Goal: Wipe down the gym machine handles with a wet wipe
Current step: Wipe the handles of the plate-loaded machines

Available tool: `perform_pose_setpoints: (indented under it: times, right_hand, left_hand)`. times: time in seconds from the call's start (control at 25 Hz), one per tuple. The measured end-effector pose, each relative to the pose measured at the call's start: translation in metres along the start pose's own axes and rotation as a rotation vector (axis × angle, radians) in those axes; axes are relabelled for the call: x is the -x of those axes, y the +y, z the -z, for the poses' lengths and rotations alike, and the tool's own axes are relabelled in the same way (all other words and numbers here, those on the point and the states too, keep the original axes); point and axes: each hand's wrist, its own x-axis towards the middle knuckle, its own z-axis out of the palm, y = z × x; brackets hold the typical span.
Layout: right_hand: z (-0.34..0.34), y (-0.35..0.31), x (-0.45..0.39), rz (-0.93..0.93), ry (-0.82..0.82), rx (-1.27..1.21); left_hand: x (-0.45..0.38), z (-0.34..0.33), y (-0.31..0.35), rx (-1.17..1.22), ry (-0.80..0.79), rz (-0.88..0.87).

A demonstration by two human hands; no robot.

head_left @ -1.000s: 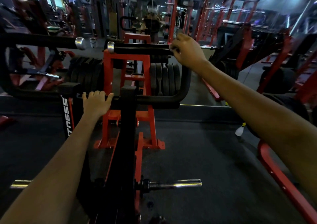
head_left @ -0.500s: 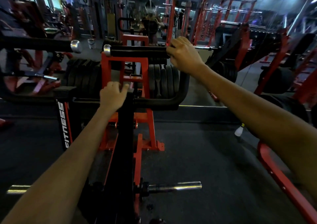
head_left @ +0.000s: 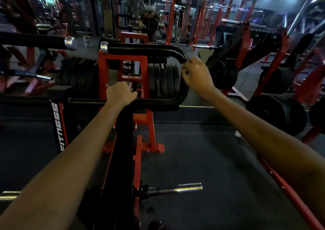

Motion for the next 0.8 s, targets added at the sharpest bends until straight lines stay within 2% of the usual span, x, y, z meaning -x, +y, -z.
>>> perform_pose_setpoints:
  times: [0.08, 0.2, 0.36, 0.48, 0.64, 0.8]
  right_hand:
    - [0.009, 0.001, -0.021, -0.015, 0.069, -0.010]
    - [0.003, 0.003, -0.011, 0.043, 0.134, 0.016]
    - [-0.024, -0.009, 0.054, 0.045, -0.004, 0.058]
    - [-0.023, -0.016, 0.058, 0.018, -0.105, 0.018]
    - [0.006, -0.011, 0.015, -0.034, 0.048, 0.031]
    - [-0.012, -0.007, 0.031, -0.027, 0.033, 0.075]
  left_hand:
    - [0.001, -0.002, 0.003, -0.065, 0.017, -0.047]
    - [0.003, -0.005, 0.002, -0.039, 0.004, -0.056]
    - [0.004, -0.004, 0.004, -0.022, -0.001, -0.029]
    - [0.004, -0.004, 0.005, -0.018, 0.008, -0.028]
    - [0.007, -0.003, 0.004, -0.030, 0.017, -0.053]
    - [0.006, -0.004, 0.004, -0.031, 0.005, -0.054]
